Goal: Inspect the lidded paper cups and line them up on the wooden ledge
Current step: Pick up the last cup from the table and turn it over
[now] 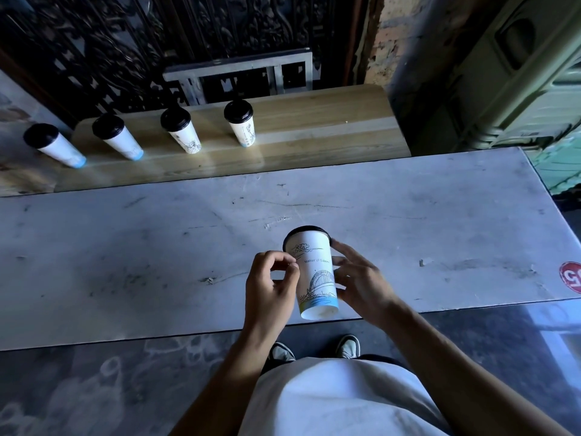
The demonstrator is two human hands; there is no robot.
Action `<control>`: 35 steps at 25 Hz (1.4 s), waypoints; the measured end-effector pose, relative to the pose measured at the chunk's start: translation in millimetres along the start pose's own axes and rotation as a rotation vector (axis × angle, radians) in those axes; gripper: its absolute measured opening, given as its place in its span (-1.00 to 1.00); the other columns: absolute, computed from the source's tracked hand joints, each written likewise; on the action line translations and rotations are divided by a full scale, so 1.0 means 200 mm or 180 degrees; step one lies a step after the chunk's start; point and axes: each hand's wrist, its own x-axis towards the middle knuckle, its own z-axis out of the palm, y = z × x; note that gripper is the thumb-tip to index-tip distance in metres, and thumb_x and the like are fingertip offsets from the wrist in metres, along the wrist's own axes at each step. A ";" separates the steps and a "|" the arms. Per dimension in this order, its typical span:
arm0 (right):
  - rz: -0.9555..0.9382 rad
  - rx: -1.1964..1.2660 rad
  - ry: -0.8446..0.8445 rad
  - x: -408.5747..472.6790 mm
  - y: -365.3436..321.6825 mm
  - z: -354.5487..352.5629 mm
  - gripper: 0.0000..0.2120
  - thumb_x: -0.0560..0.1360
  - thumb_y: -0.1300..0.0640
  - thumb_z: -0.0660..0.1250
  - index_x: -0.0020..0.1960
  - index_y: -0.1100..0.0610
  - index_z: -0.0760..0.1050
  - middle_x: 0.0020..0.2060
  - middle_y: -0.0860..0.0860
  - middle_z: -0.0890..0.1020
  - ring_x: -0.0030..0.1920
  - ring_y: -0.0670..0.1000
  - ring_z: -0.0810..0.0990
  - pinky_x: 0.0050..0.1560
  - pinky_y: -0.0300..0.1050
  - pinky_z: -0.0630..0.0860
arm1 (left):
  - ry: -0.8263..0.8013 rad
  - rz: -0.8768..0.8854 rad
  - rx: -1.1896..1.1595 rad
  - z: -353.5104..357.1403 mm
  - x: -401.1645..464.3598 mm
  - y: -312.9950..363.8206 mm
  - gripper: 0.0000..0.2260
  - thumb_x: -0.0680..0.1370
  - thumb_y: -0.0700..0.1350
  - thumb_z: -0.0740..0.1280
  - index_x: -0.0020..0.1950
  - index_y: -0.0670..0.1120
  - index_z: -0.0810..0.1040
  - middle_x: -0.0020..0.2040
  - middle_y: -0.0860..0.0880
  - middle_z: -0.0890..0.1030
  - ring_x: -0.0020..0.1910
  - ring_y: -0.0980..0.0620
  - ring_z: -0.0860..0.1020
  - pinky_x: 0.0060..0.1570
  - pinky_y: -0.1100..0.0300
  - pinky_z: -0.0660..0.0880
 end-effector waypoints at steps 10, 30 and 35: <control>0.0048 0.0190 -0.0010 0.00 0.03 0.01 -0.38 0.32 0.37 0.31 0.37 0.11 0.52 0.03 0.20 0.68 0.01 0.19 0.65 0.01 0.16 0.56 | -0.0018 -0.0194 0.0061 -0.02 0.00 -0.02 -0.74 0.60 -0.25 0.33 0.17 0.05 0.65 0.10 0.02 0.67 -0.13 0.08 0.61 -0.22 0.33 0.53; 0.0078 0.0175 0.0003 -0.02 -0.02 -0.01 -0.58 0.58 0.29 0.25 0.35 -0.06 0.56 -0.09 0.10 0.63 -0.11 0.10 0.65 -0.13 0.00 0.63 | -0.0140 -0.0280 -0.0105 -0.01 -0.01 -0.02 -0.89 0.52 0.03 0.38 -0.02 0.05 0.64 -0.09 0.08 0.70 -0.08 0.03 0.66 -0.04 -0.19 0.66; -0.0031 0.0237 0.0059 0.00 -0.04 -0.01 -0.56 0.54 0.27 0.24 0.26 -0.12 0.63 -0.06 0.02 0.65 -0.12 0.06 0.65 -0.15 -0.03 0.63 | -0.0221 -0.0340 -0.0044 -0.02 -0.02 0.01 -0.68 0.44 0.26 0.40 -0.02 0.05 0.58 -0.12 0.19 0.69 -0.10 0.14 0.67 -0.01 -0.19 0.66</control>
